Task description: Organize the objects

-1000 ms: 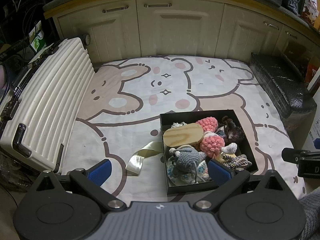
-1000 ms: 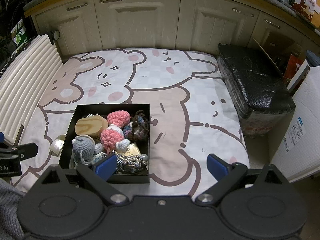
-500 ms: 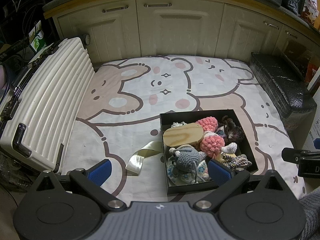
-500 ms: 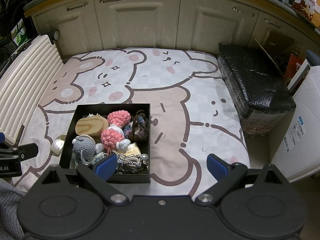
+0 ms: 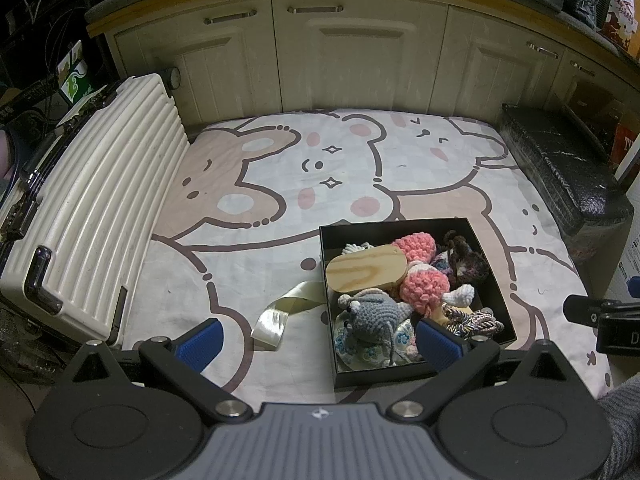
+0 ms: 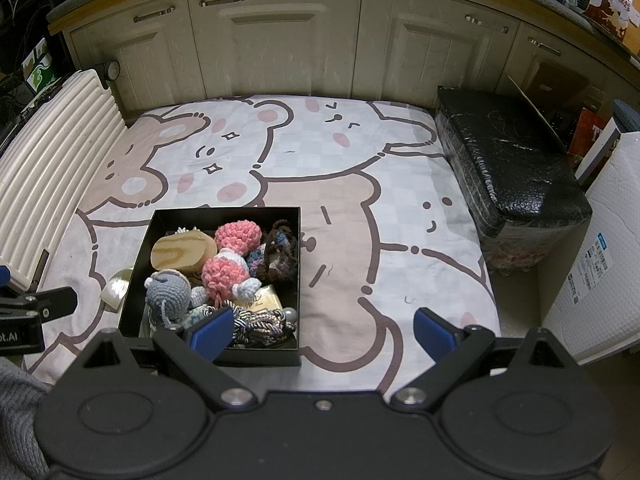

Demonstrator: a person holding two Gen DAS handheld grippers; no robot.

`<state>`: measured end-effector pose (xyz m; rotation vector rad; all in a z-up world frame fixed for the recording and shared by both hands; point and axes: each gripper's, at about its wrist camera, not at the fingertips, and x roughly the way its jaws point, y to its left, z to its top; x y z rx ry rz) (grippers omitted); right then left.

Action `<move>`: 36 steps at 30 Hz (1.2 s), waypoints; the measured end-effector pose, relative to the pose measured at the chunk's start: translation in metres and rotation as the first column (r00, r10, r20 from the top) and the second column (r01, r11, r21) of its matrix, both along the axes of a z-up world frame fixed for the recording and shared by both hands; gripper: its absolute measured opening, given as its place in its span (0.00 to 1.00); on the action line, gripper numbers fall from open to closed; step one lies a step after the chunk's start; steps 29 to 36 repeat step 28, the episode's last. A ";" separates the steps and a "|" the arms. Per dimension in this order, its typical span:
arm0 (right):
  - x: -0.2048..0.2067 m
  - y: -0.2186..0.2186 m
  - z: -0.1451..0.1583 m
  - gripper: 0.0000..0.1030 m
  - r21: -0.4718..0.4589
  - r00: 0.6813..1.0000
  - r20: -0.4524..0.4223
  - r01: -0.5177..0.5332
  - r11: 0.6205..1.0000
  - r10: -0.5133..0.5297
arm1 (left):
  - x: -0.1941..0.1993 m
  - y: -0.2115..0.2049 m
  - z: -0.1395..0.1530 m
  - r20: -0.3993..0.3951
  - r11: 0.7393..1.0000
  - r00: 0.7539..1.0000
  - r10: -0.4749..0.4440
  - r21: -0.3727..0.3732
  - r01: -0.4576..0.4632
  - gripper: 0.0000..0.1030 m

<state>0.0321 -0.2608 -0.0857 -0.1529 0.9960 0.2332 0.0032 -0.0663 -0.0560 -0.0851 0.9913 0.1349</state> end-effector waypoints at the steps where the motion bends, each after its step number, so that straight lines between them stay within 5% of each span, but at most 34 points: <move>1: 0.000 0.000 0.000 0.94 0.001 1.000 0.000 0.000 1.000 0.000 | 0.000 0.000 0.000 0.000 1.000 1.000 0.000 0.000 0.000 0.98; 36: 0.000 -0.001 0.000 0.94 0.001 1.000 -0.001 -0.002 1.000 0.002 | 0.000 -0.001 -0.003 -0.011 1.000 1.000 0.005 -0.006 -0.005 0.98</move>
